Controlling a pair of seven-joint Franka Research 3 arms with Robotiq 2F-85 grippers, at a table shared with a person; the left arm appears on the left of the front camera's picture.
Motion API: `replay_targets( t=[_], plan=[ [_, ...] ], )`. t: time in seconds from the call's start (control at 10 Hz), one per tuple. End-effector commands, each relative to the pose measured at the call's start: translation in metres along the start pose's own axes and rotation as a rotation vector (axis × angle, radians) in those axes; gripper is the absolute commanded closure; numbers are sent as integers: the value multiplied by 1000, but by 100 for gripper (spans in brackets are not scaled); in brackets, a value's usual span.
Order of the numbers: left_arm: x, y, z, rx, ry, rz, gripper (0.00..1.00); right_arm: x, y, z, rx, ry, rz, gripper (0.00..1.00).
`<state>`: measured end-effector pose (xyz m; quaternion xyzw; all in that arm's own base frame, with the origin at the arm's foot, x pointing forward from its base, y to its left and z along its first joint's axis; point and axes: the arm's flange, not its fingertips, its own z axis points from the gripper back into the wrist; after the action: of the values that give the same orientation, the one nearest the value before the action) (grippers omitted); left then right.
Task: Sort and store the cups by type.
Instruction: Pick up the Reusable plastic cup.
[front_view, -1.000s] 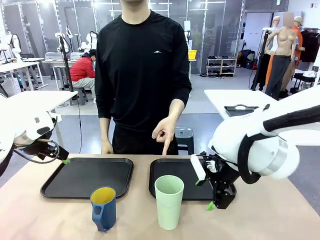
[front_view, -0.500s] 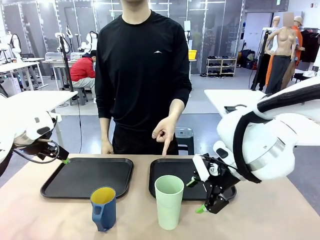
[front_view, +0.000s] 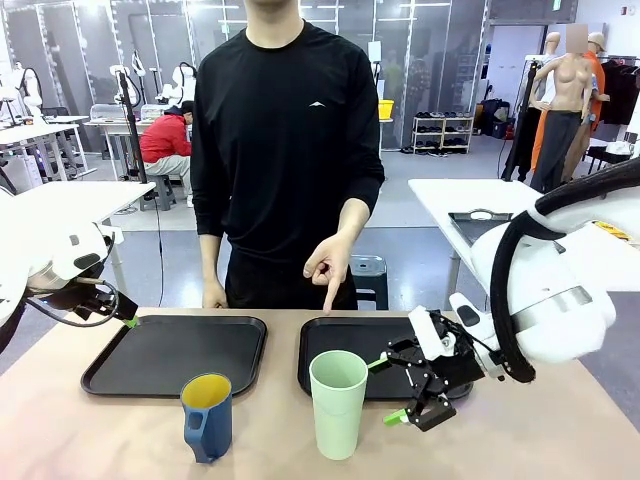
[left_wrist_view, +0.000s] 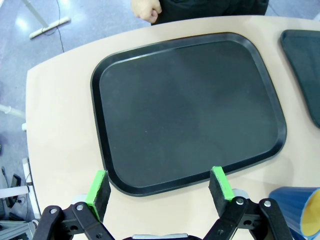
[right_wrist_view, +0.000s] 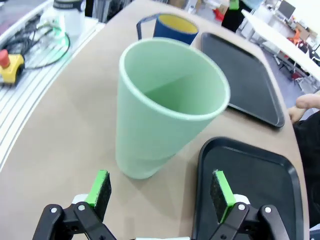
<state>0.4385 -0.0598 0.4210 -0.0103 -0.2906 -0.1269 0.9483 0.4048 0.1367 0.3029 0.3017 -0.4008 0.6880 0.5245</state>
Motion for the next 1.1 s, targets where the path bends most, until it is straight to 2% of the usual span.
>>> replay_targets(
  t=[0.0, 0.3, 0.4, 0.5, 0.6, 1.0],
  plan=[
    [0, 1, 1, 0, -1, 1, 0, -27, 1, -10, -34, -68, 0, 0],
    [0, 1, 1, 0, -1, 1, 0, -40, 1, -12, -2, -120, -71, 0],
    [0, 1, 1, 0, -1, 1, 0, -38, 1, -14, 12, -104, -80, 0],
    [0, 1, 1, 0, -1, 1, 0, -31, -2, -13, -31, -62, -45, 0],
    [0, 1, 1, 0, -1, 1, 0, -24, 1, -1, 11, -91, -96, 0],
    [0, 1, 1, 0, -1, 1, 0, -24, -1, -3, 11, -85, -99, 0]
  ],
)
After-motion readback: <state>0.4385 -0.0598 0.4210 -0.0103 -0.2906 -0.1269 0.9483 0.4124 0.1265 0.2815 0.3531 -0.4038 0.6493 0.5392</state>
